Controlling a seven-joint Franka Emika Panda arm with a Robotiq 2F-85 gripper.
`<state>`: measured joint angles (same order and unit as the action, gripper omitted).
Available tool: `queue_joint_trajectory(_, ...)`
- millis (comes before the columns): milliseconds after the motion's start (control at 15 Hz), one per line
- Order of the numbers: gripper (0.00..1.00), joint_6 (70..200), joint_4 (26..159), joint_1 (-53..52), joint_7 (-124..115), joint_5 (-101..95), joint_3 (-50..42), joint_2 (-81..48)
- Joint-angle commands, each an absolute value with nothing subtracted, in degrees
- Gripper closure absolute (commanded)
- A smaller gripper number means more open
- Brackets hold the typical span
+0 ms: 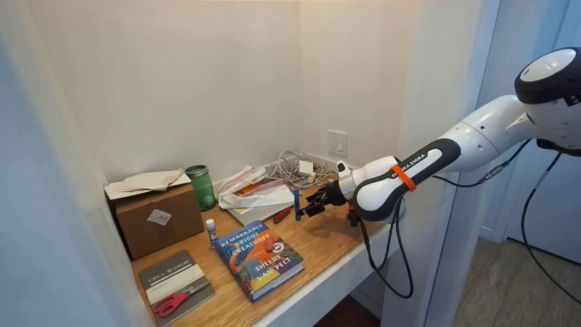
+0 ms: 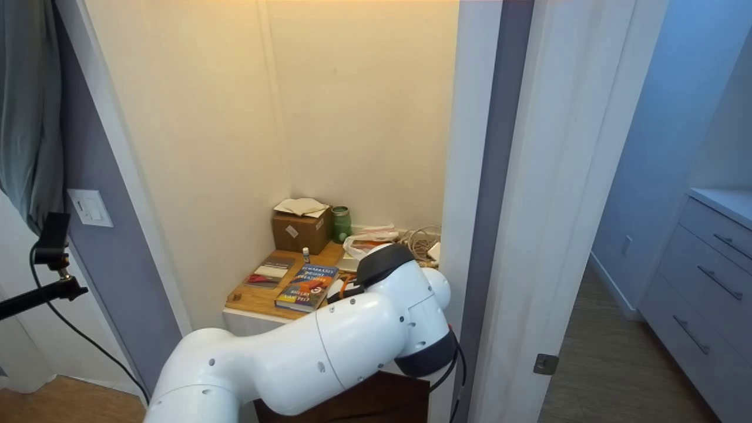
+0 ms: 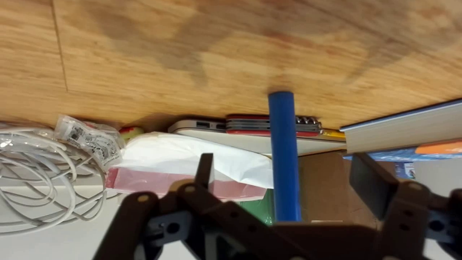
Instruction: Put the blue marker in an upright position
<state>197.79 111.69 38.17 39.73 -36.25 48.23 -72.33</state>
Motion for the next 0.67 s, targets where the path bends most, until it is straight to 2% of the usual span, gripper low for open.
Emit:
queue_joint_trajectory(0, 0.0, 198.6, 115.8, 39.0, 39.2, -35.8, 47.8, -67.6)
queue_joint_trajectory(400, 0.0, 199.0, 122.5, 38.4, 29.3, -38.3, 44.0, -55.5)
queue_joint_trajectory(600, 0.0, 197.2, 127.8, 40.2, 30.9, -33.7, 45.7, -49.4)
